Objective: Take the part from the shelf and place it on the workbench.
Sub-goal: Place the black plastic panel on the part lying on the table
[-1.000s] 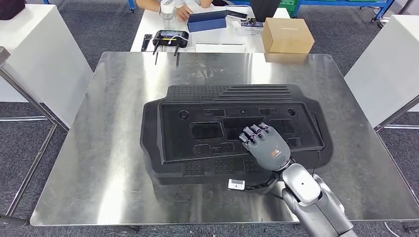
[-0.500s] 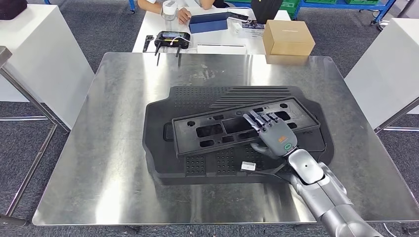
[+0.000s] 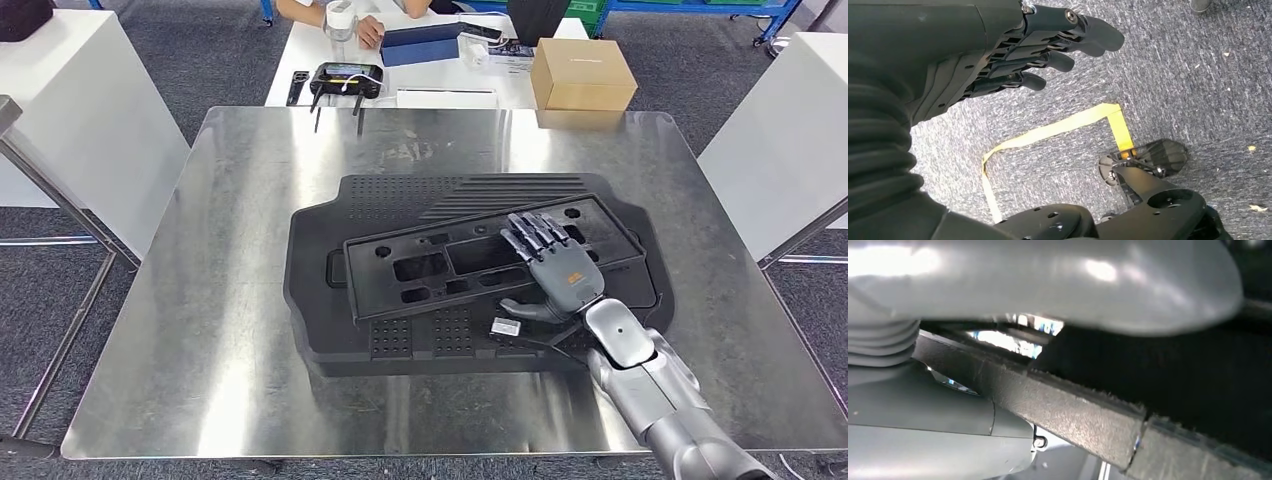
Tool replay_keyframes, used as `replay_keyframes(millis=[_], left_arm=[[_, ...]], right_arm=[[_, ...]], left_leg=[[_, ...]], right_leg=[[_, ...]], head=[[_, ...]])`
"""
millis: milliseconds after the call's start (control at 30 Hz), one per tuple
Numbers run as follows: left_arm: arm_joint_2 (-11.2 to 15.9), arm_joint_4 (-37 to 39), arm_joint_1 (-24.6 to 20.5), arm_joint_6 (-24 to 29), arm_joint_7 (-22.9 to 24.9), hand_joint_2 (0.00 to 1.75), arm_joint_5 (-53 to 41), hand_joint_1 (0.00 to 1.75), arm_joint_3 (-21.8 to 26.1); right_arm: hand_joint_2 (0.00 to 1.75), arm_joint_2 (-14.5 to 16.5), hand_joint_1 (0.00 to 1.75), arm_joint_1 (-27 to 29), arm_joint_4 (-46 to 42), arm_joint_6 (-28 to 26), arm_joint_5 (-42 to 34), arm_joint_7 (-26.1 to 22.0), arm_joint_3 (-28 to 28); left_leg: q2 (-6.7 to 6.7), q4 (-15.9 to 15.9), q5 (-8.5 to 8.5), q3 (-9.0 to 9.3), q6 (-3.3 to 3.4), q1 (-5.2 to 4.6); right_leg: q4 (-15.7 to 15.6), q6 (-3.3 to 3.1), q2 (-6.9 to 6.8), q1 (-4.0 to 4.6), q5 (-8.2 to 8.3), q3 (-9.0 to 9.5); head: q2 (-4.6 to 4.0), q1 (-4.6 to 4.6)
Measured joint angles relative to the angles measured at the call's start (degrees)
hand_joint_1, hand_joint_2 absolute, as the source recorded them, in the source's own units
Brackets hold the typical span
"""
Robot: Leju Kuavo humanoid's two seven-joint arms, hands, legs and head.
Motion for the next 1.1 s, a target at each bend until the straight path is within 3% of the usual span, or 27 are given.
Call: replay_keyframes(millis=[133,233,367,500,733,1100], left_arm=[[-0.01,0.00,-0.17,0.34,-0.59,0.00,1.13,0.00,0.02],[-0.01,0.00,-0.31,0.37,-1.41,0.00,1.57,0.00,0.02],[0.01,0.00,-0.43,0.25,-2.33,0.00,1.75,0.00,0.02],[-0.01,0.00,-0.58,0.25,-2.27,0.00,1.68,0.00,0.02],[-0.22,-0.01,-1.20,0.37,-2.09,0.00,0.49,0.00,0.02],[-0.45,0.00,-1.39,0.40,-2.08,0.00,0.29,0.00,0.02]], right_arm=[[0.00,0.75,0.00,-0.41,1.98,4.81,-3.15,-0.19,-1.05],[0.00,1.71,0.00,-0.08,2.19,9.65,-10.67,-3.60,-2.37],[0.00,3.24,0.00,1.70,-1.13,15.31,-20.54,-7.91,-3.54],[0.00,4.56,0.00,3.78,-6.13,18.24,-23.08,-8.58,-2.95],[0.00,6.76,0.00,6.31,-12.57,18.39,-21.88,-8.94,1.60],[0.00,7.69,0.00,7.36,-13.21,16.75,-20.32,-8.18,4.97]], left_leg=[[0.00,-0.02,-0.01,0.05,-0.01,0.02],[0.02,-0.02,-0.01,0.08,-0.01,0.03],[0.06,-0.02,-0.01,0.12,-0.01,0.03],[0.05,-0.03,-0.01,0.12,-0.01,0.04],[0.04,-0.08,-0.02,0.14,-0.03,0.06],[0.04,-0.09,-0.02,0.13,-0.03,0.05]], right_leg=[[0.00,-0.04,-0.01,0.02,-0.04,-0.20],[0.00,-0.06,0.00,0.01,-0.06,-0.23],[0.00,-0.05,0.01,0.02,-0.06,-0.21],[0.00,-0.06,0.01,0.04,-0.06,-0.20],[0.01,-0.11,0.01,0.04,-0.10,-0.23],[0.00,-0.12,0.01,0.03,-0.11,-0.22]], head=[[0.00,0.01],[0.00,0.01],[0.00,0.01],[0.00,0.01],[0.00,0.01],[0.00,0.01]])
